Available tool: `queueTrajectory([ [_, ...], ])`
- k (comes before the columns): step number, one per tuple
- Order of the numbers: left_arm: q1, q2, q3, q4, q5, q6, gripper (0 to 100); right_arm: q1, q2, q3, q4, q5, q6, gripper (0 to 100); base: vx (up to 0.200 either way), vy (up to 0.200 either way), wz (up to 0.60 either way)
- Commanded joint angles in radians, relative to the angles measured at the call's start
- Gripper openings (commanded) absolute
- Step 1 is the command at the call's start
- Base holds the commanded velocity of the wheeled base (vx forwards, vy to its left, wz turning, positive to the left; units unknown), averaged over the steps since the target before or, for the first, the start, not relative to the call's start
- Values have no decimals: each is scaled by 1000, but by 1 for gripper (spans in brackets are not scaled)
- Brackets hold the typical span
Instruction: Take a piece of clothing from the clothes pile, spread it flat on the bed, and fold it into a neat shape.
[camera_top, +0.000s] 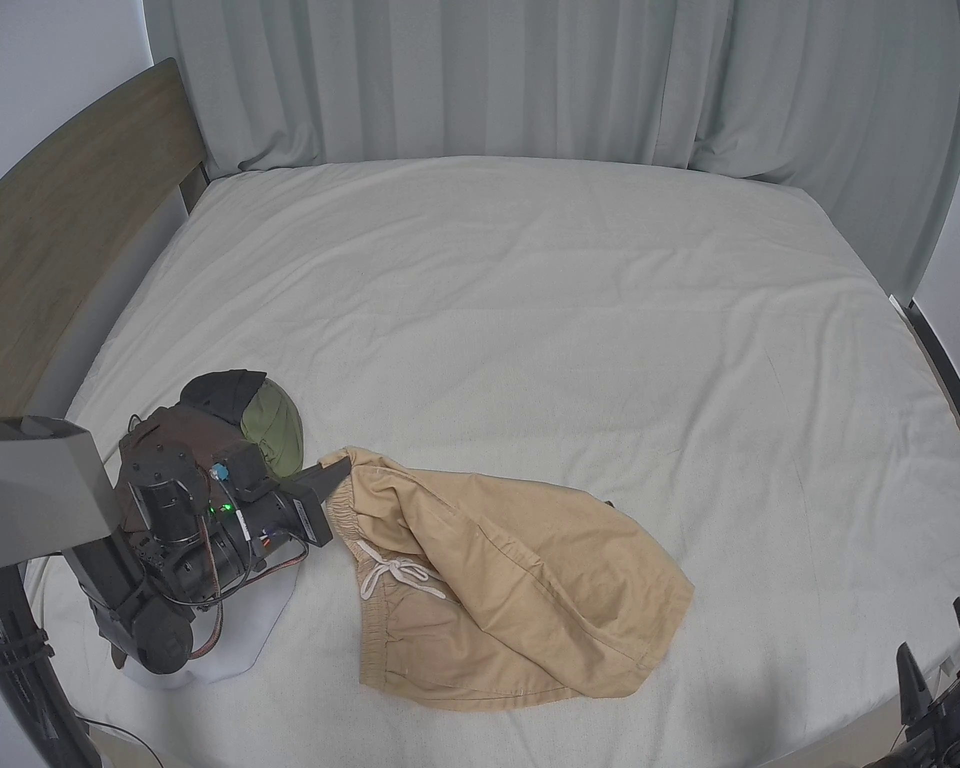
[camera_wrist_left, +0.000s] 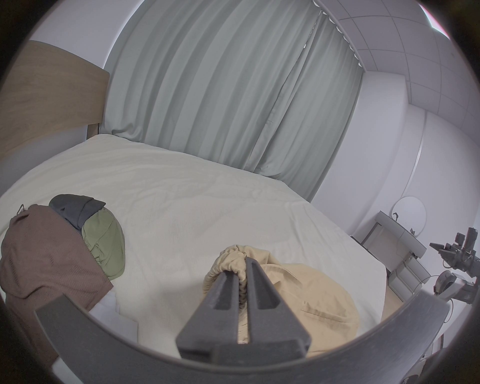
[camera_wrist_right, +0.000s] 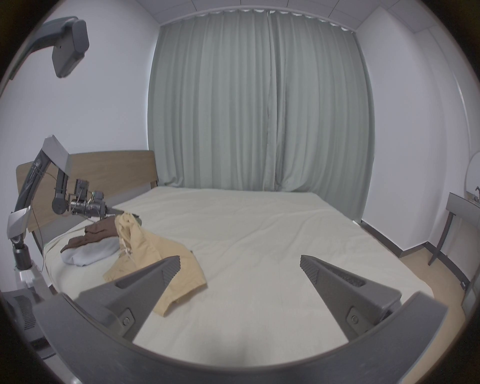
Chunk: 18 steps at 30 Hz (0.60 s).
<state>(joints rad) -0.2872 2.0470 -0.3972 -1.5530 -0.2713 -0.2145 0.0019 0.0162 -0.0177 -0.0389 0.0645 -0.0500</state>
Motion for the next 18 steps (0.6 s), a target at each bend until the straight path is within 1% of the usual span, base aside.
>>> queueTrajectory([
  [1, -9, 5, 0, -4, 0, 0, 0, -40, 169, -249, -365, 1, 25, 100, 0, 0, 0],
  [2, -9, 5, 0, -4, 0, 0, 0, -40, 169, -249, -365, 1, 25, 100, 0, 0, 0],
  [3, -10, 16, -17, -4, 0, -2, 0, -56, 352, -360, -414, 21, 7, 100, 0, 0, 0],
  [4, -15, 21, -15, -4, 0, 1, 0, -46, 370, -381, -389, 43, 10, 100, 0, 0, 0],
  [6, -24, 24, -11, -4, 3, 1, 0, -14, 395, -387, -295, 92, 16, 100, 0, 0, 0],
  [7, -24, 24, -12, -4, 4, 1, 0, -2, 412, -387, -263, 103, 18, 100, 0, 0, 0],
  [8, -23, 24, -12, -4, 4, 0, 0, 27, 461, -377, -183, 121, 18, 100, 0, 0, 0],
  [10, -20, 25, -11, -4, 4, 0, 0, 59, 496, -363, -139, 132, 19, 100, 0, 0, 0],
  [11, -20, 25, -12, -4, 4, 0, 0, 102, 524, -354, -107, 144, 22, 100, 0, 0, 0],
  [13, -20, 25, -15, -4, 4, 0, 0, 179, 599, -349, -93, 149, 52, 100, 0, 0, 0],
  [14, -20, 25, -15, -4, 4, 0, 0, 184, 605, -349, -93, 149, 55, 100, 0, 0, 0],
  [15, -20, 27, -12, -4, 4, 0, 0, 239, 657, -346, -95, 149, 96, 100, 0, 0, 0],
  [18, -21, 28, -12, -4, 4, 0, 0, 309, 731, -350, -96, 152, 141, 100, 0, 0, 0],
])
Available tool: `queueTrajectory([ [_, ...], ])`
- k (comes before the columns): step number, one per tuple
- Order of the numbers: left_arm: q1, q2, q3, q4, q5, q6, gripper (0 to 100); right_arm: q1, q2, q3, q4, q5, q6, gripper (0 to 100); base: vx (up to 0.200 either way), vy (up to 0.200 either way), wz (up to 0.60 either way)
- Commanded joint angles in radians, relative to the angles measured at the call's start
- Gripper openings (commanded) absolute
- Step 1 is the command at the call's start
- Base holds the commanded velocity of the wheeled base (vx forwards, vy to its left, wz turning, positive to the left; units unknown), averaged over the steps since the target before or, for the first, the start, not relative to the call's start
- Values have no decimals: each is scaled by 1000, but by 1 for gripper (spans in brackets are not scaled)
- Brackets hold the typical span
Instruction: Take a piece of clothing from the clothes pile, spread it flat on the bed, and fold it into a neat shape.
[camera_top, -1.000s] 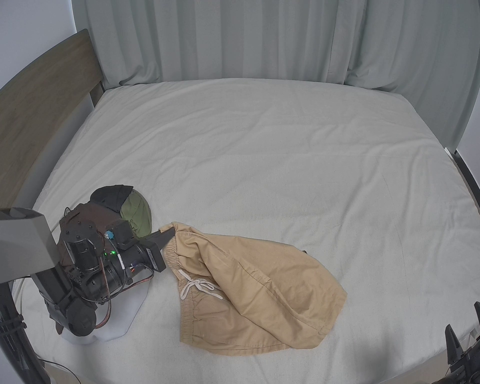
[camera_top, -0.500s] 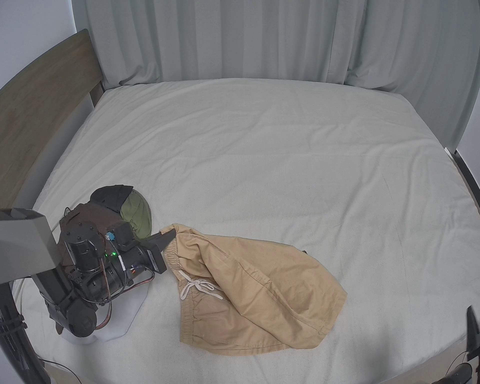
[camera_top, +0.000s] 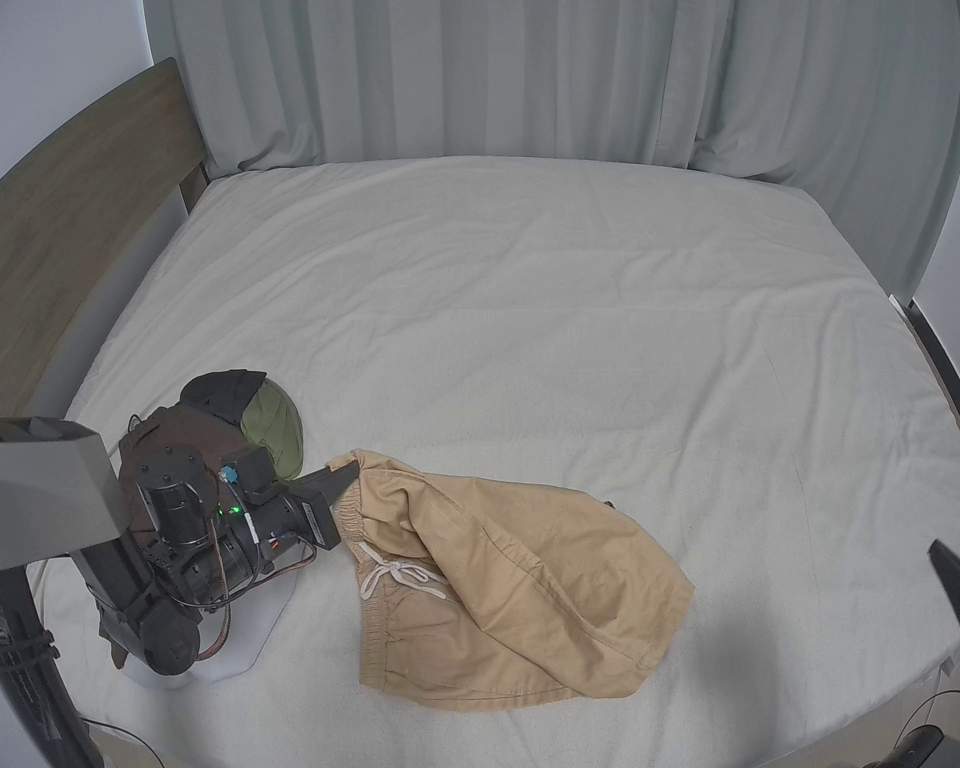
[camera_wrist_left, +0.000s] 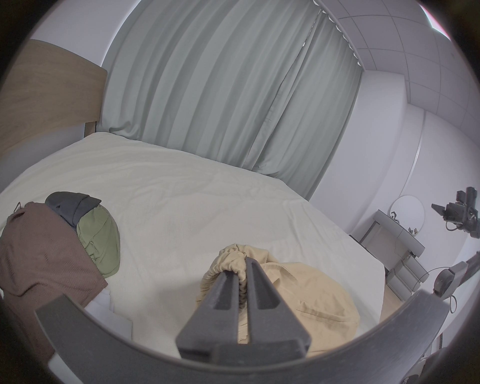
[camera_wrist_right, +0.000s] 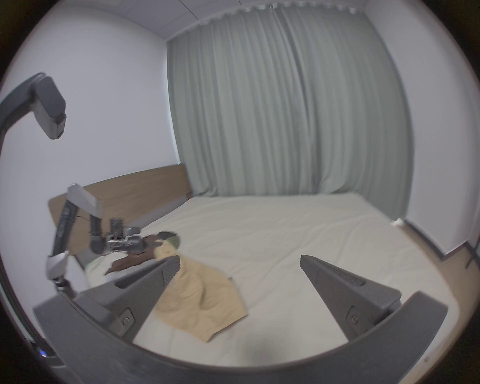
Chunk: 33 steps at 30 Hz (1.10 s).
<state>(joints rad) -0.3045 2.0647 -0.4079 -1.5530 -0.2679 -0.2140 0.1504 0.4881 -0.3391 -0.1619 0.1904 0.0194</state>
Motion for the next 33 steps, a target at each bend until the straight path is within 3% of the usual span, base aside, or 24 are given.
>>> queueTrajectory([
  [1, -4, 9, -3, -4, 1, -1, 0, 175, 290, -29, 27, 30, 79, 100, 0, 0, 0],
  [11, 16, 3, -11, -4, -1, -1, 0, 187, 469, -32, 9, 123, 96, 100, 0, 0, 0],
  [22, 18, 3, -14, -4, 1, -2, 0, 202, 658, -37, -113, 230, 93, 100, 0, 0, 0],
  [33, 15, 26, -23, -4, 1, -7, 0, 230, 713, -41, -117, 244, 100, 100, 0, 0, 0],
])
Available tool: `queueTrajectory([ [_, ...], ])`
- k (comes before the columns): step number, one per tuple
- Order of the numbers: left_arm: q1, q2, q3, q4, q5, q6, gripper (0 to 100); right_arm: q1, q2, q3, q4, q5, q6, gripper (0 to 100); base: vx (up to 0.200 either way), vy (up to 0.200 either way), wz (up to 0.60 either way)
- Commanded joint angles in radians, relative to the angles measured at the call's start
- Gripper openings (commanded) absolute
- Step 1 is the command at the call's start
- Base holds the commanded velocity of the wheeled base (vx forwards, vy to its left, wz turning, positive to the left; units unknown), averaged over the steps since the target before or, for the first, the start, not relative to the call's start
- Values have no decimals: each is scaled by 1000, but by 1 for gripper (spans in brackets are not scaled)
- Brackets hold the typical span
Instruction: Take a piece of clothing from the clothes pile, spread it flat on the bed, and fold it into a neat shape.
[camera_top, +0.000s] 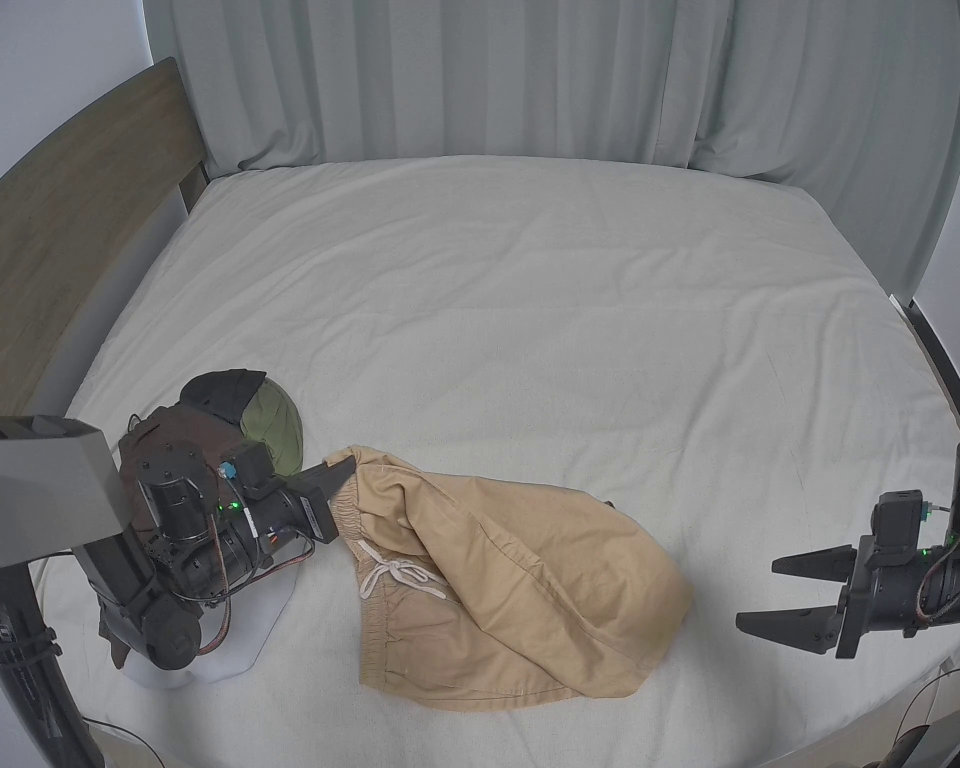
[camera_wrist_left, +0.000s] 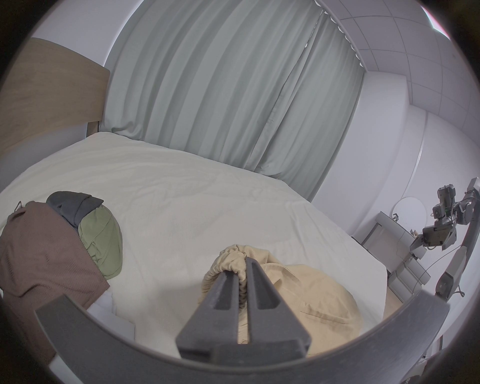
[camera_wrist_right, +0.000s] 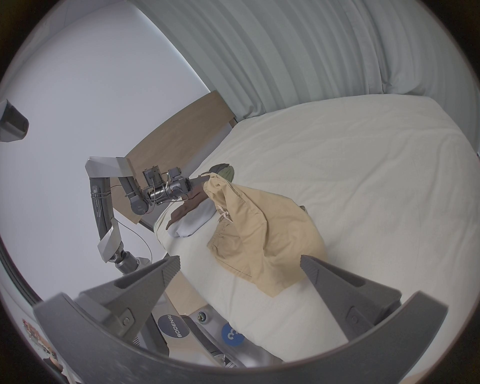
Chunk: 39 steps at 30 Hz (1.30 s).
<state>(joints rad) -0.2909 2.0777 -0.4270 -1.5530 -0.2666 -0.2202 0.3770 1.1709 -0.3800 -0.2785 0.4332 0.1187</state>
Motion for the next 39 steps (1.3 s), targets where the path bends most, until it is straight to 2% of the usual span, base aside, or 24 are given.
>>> queueTrajectory([
  [1, 1, 19, -6, -4, 0, -1, 0, 3, 58, -3, -5, 1, 4, 100, 0, 0, 0],
  [5, 6, 24, -4, -4, 0, -2, 0, 6, 156, 20, -110, 4, 32, 100, 0, 0, 0],
  [9, 6, 25, -4, -4, 0, -2, 0, 23, 231, 58, -202, 59, 91, 100, 0, 0, 0],
  [12, 7, 27, -6, -4, 0, -2, 0, 20, 279, 66, -238, 68, 111, 100, 0, 0, 0],
  [39, 25, 48, -9, -4, 0, -4, 0, 17, 498, 127, -261, 70, 119, 100, 0, 0, 0],
])
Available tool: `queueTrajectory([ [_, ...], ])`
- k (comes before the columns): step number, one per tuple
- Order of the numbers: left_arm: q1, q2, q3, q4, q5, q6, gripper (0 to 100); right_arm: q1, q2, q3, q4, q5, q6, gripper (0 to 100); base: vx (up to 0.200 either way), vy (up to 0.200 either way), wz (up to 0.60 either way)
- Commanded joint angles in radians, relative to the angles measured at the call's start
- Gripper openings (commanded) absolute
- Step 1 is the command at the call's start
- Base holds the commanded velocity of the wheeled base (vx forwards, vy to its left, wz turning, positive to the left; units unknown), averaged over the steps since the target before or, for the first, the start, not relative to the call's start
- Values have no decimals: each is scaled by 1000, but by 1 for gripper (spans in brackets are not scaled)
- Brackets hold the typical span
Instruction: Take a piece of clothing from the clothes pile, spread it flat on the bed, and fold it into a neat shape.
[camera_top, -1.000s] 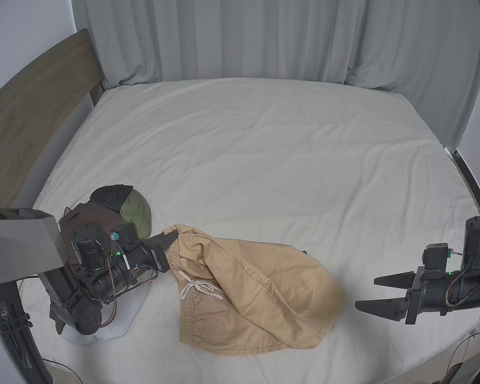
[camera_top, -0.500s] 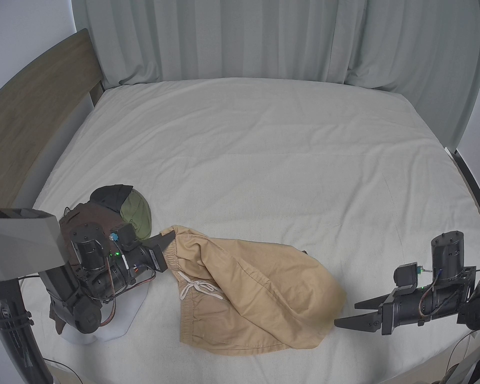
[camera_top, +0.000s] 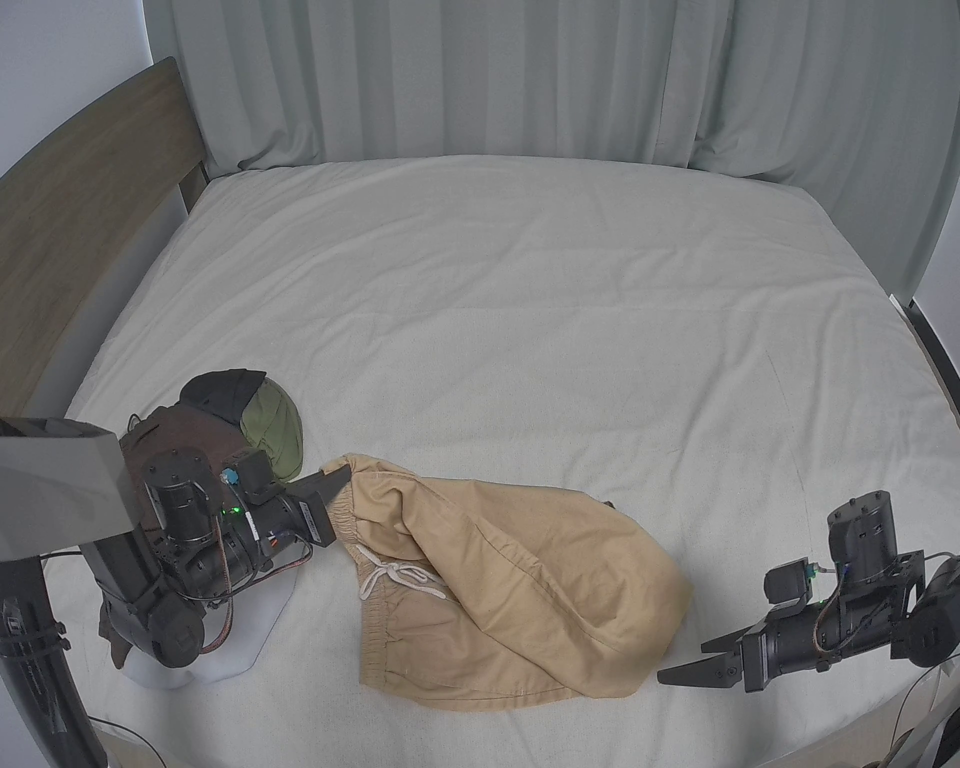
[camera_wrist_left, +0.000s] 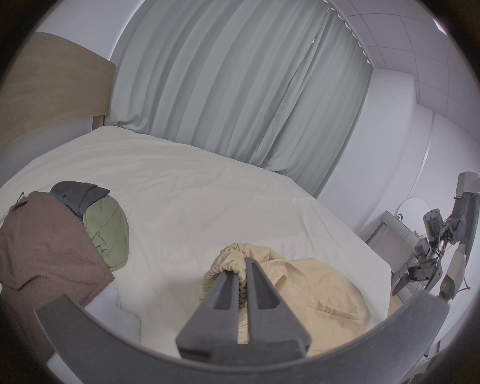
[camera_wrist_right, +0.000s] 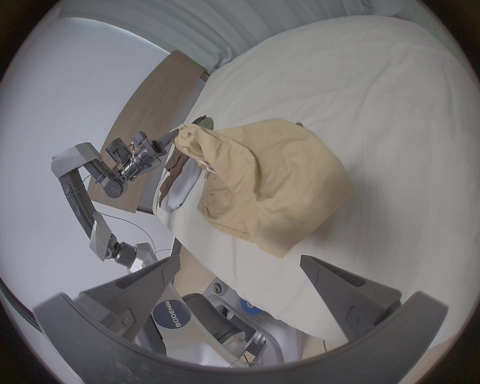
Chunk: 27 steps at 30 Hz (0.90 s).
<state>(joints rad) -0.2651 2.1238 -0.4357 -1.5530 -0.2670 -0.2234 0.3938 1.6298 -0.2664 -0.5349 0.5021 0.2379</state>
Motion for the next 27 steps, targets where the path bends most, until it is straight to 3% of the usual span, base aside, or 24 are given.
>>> queueTrajectory([
  [1, 0, 4, 0, -4, 0, -1, 0, 0, 68, 24, -34, 1, 0, 100, 0, 0, 0],
  [27, 0, 2, -1, -6, 0, -1, 0, 2, 424, 50, -459, -5, 147, 100, 0, 0, 0],
])
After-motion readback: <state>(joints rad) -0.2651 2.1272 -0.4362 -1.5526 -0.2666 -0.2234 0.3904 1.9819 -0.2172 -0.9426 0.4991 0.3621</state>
